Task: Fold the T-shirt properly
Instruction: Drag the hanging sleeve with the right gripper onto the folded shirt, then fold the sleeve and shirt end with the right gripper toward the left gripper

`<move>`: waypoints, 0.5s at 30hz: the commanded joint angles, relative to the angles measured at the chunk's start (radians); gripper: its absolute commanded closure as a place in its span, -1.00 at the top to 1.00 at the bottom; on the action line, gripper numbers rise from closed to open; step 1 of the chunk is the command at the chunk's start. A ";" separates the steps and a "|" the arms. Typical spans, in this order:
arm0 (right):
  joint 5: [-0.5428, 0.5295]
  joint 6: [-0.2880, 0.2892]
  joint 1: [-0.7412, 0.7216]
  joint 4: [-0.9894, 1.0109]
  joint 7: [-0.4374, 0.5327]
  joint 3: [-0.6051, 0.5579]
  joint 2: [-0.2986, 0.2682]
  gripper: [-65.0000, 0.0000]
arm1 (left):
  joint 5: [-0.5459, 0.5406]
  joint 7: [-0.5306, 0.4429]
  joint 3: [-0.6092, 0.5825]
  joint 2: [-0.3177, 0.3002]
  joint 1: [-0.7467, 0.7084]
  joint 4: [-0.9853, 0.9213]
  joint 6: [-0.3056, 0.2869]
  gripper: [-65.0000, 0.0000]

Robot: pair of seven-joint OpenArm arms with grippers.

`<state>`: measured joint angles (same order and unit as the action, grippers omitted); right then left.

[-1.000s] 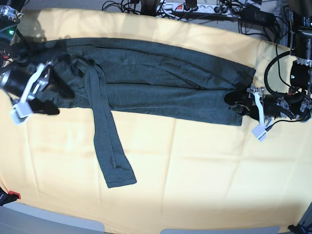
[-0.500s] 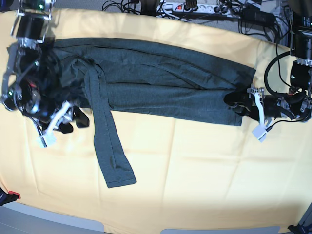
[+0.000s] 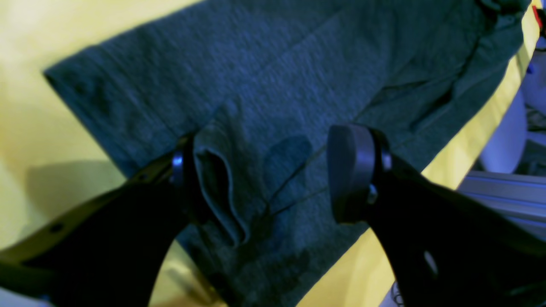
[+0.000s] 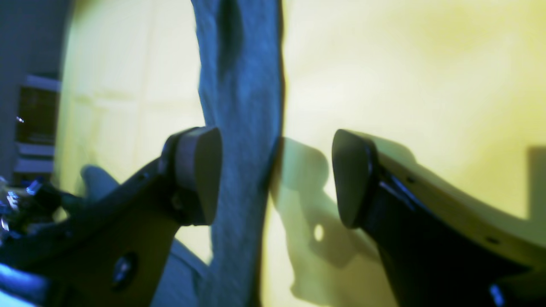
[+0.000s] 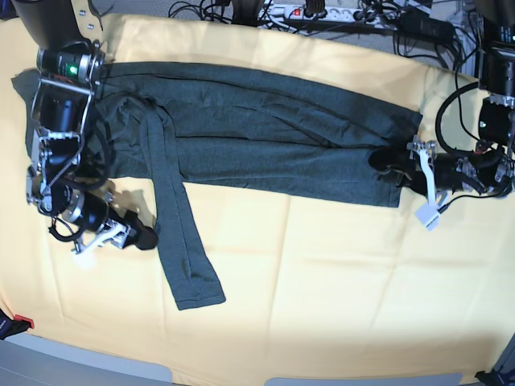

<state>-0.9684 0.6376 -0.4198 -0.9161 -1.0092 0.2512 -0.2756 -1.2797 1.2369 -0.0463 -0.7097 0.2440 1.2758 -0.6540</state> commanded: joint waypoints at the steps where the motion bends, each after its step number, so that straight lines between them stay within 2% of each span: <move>1: -0.003 0.014 -0.031 0.009 -0.009 0.001 0.005 0.30 | -0.020 -0.010 0.010 -0.018 0.019 0.013 -0.004 0.28; 6: -0.003 0.057 -0.046 0.023 -0.033 -0.014 0.060 0.28 | -0.019 -0.010 0.010 -0.019 0.019 0.013 -0.004 0.28; 8: -0.003 0.060 -0.046 0.023 -0.033 -0.038 0.072 0.19 | -0.018 -0.010 0.010 -0.021 0.019 0.012 -0.004 0.28; 10: -0.002 0.060 -0.046 0.023 -0.024 -0.051 0.073 -0.13 | -0.019 -0.010 0.010 -0.023 0.019 0.013 -0.004 0.28; 13: -0.003 0.060 -0.046 0.021 -0.010 -0.047 0.070 -0.81 | -0.020 -0.010 0.010 -0.021 0.019 0.013 -0.004 0.28; 14: -0.003 0.060 -0.046 0.016 -0.007 -0.048 0.067 -0.96 | -0.020 -0.010 0.010 -0.021 0.019 0.013 -0.004 0.28; 15: -0.003 0.060 -0.046 0.011 -0.008 -0.048 0.067 -1.00 | -0.021 -0.011 0.010 -0.021 0.019 0.013 -0.004 0.28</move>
<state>-0.9504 0.6930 -0.4351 -0.8860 -1.0317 0.1997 -0.1989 -1.2793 1.2339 -0.0463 -0.7109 0.2436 1.2758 -0.6556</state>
